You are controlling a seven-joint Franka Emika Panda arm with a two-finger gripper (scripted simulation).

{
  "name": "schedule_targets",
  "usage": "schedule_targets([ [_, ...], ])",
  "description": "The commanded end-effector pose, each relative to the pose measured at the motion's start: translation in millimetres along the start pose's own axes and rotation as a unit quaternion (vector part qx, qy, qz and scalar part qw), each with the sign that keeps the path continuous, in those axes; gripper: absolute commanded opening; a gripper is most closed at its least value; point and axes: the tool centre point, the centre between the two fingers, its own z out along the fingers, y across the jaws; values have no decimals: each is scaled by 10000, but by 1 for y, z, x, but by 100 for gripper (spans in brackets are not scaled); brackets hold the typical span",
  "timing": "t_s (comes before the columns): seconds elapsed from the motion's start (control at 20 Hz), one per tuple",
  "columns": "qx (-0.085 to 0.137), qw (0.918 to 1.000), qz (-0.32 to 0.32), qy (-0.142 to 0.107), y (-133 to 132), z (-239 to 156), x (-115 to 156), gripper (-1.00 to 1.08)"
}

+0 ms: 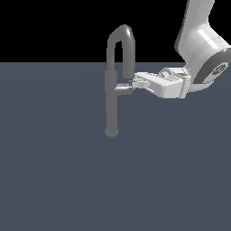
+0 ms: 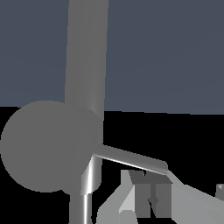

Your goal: Turn on the faucet by rotating a designated handle.

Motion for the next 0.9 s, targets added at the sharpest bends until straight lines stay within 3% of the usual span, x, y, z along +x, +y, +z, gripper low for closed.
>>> schedule_targets([
  [0.0,27,9999,146,-38,8,0,28,-100],
  [0.15,32,9998,187,-50,11,0,42,-100],
  [0.2,-7,10000,7,-19,3,0,18,-100],
  [0.7,32,9998,190,-52,-3,0,71,-100],
  [0.75,32,9998,190,-52,-3,0,71,-100],
  [0.8,-59,9999,-90,-32,-11,0,34,-100],
  [0.85,-52,10000,-68,-34,-12,0,38,-100],
])
